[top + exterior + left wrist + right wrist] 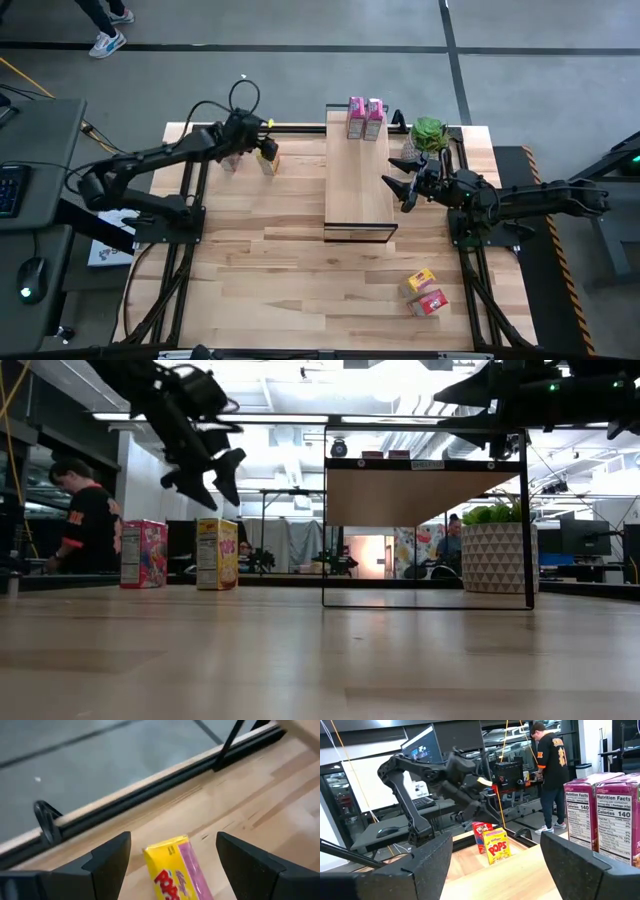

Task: Stack cereal on shelf
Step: Put the top yellow cereal box on the shelf

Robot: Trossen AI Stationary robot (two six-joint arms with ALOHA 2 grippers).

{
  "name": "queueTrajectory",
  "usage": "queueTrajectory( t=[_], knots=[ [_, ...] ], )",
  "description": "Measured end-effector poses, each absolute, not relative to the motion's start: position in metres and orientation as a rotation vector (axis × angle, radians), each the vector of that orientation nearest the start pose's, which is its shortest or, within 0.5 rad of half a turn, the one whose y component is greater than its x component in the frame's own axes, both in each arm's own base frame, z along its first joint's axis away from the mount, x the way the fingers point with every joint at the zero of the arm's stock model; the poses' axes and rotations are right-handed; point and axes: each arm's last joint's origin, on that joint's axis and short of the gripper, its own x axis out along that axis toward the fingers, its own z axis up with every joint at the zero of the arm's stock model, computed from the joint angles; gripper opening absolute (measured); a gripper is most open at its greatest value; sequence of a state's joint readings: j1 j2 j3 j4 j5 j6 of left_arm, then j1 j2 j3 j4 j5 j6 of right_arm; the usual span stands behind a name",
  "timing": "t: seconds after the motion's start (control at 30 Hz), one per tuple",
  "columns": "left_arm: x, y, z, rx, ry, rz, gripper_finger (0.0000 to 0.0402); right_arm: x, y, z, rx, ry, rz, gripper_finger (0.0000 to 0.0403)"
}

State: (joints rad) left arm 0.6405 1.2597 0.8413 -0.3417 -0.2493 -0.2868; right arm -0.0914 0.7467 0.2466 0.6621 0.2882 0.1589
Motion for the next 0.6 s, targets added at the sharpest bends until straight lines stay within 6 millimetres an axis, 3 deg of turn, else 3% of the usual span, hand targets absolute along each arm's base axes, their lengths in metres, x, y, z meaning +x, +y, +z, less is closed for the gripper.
queueTrajectory(
  t=[0.3, 0.6],
  knots=[
    [0.205, 0.18, 0.212, -0.554, 0.745, 0.931, 0.0285, 0.163, -0.023, 0.233, 0.191, -0.192, -0.364, 0.0296],
    [0.21, 0.179, 0.196, -0.593, 0.842, 0.878, 0.0285, 0.163, -0.023, 0.233, 0.195, -0.192, -0.369, 0.0296]
  ],
)
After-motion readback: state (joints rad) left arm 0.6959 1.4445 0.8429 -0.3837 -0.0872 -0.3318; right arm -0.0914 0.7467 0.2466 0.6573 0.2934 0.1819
